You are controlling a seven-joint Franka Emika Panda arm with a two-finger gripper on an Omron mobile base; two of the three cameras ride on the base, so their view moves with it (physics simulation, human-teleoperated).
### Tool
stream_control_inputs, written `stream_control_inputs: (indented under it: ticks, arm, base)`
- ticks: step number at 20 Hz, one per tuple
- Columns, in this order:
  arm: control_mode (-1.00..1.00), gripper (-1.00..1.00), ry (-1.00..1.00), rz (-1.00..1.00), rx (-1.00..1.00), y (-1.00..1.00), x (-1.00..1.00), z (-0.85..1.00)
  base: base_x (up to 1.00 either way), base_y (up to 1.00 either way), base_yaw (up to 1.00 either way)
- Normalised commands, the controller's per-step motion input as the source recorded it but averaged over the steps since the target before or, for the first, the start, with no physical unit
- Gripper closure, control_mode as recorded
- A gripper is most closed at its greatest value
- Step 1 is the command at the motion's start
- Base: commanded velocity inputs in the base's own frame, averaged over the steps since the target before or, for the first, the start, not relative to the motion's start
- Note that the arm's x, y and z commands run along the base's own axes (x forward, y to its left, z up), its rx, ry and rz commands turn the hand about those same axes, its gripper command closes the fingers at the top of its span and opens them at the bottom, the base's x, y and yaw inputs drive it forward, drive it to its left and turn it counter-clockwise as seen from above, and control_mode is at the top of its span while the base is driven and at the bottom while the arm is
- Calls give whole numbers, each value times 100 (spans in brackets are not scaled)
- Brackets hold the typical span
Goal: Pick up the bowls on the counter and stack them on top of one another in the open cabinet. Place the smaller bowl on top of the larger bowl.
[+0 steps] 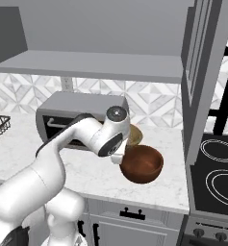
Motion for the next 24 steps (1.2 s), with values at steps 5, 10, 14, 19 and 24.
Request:
stream_control_inputs:
  ticks: [5, 10, 14, 19, 24]
  arm:
    - [-100, 100, 13, -36, -4, -84, 11, -22]
    - [-100, 100, 0, 0, 0, -24, 0, -41]
    - [-100, 100, 0, 0, 0, -7, 0, -53]
    - [-100, 100, 0, 0, 0, 0, 9, -43]
    - [-100, 100, 0, 1, 0, 0, 9, -40]
  base:
    - [0, 0, 0]
    - [0, 0, 0]
    - [0, 0, 0]
    - [0, 0, 0]
    - [0, 0, 0]
